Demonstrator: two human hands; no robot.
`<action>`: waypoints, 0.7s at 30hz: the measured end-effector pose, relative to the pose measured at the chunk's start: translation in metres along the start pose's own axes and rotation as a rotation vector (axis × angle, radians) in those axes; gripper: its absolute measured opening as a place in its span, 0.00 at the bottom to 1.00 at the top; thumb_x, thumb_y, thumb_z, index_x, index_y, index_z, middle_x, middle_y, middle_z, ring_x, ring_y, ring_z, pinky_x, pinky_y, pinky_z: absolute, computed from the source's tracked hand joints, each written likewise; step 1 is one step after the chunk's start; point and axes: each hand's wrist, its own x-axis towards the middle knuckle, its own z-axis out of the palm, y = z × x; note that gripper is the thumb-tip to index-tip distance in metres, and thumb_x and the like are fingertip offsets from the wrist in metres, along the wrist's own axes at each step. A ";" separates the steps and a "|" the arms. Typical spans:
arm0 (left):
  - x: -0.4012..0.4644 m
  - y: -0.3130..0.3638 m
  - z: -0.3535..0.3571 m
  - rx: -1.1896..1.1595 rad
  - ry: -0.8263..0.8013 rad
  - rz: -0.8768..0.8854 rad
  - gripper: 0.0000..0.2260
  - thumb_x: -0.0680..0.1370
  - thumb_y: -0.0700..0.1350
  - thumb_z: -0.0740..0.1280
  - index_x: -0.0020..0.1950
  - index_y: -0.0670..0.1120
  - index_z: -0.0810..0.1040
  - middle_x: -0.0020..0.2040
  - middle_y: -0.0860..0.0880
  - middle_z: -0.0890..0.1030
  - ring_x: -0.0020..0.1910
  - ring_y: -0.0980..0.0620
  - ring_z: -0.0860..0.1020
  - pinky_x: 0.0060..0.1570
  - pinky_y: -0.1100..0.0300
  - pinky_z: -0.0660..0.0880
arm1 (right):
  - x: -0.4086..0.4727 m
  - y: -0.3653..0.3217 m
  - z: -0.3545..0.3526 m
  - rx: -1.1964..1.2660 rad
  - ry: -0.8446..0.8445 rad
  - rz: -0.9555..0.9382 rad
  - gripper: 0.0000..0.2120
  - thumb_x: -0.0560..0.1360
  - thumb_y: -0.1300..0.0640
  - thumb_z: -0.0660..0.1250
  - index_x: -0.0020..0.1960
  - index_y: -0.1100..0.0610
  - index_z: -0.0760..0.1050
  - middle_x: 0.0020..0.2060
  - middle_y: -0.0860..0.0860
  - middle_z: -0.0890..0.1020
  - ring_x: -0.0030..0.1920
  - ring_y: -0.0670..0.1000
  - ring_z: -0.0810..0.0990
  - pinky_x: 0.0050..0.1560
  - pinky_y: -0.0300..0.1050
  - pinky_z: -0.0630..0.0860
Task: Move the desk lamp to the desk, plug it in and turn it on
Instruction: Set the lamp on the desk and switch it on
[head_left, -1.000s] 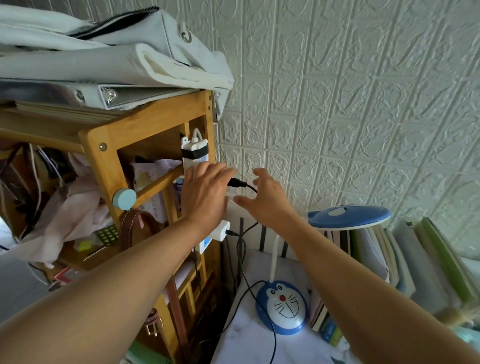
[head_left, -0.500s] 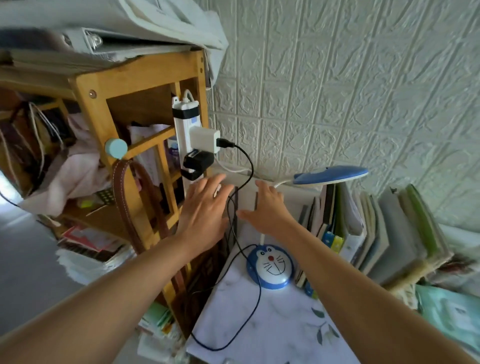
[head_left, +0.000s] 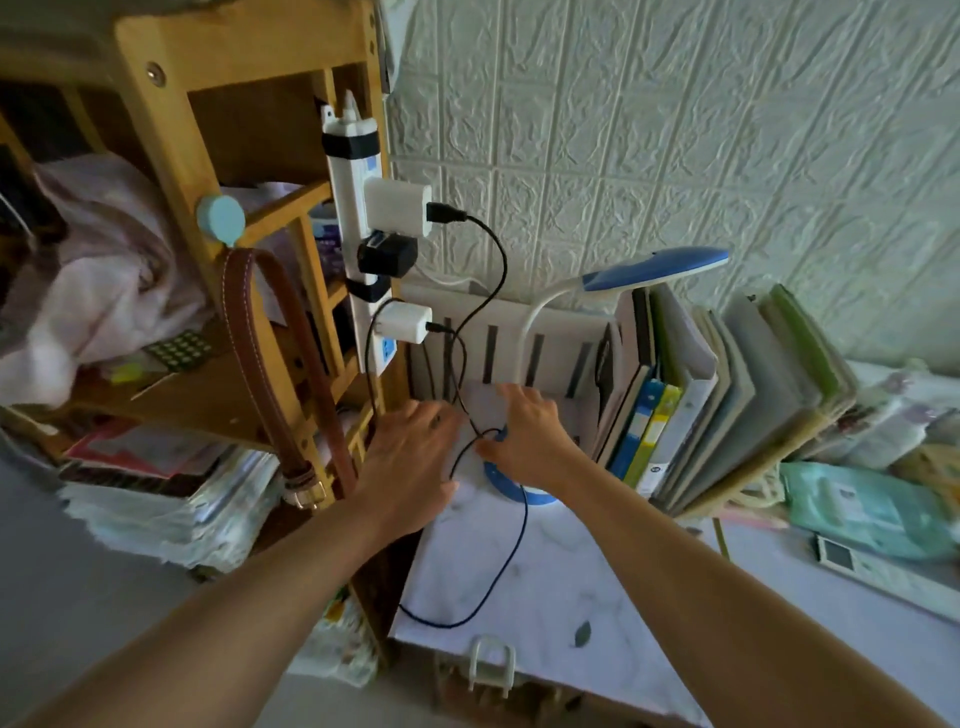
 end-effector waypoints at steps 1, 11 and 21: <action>-0.004 -0.002 0.005 -0.023 -0.024 0.015 0.28 0.68 0.50 0.71 0.66 0.49 0.68 0.65 0.49 0.72 0.65 0.48 0.68 0.62 0.55 0.65 | -0.002 0.001 0.008 -0.011 -0.001 0.016 0.34 0.72 0.51 0.68 0.72 0.58 0.58 0.68 0.58 0.65 0.68 0.62 0.61 0.65 0.52 0.63; -0.018 -0.003 0.051 -0.081 -0.203 0.086 0.28 0.73 0.53 0.66 0.71 0.52 0.61 0.70 0.52 0.66 0.69 0.51 0.63 0.68 0.56 0.61 | -0.002 0.033 0.047 -0.064 0.004 0.128 0.27 0.73 0.52 0.66 0.69 0.58 0.62 0.66 0.57 0.71 0.68 0.59 0.64 0.64 0.53 0.68; -0.018 -0.005 0.089 -0.129 -0.246 -0.019 0.30 0.73 0.52 0.67 0.72 0.53 0.59 0.70 0.53 0.66 0.69 0.51 0.62 0.68 0.57 0.58 | 0.052 0.038 0.061 -0.040 -0.017 0.094 0.16 0.76 0.57 0.59 0.63 0.57 0.67 0.56 0.63 0.78 0.53 0.62 0.78 0.43 0.47 0.72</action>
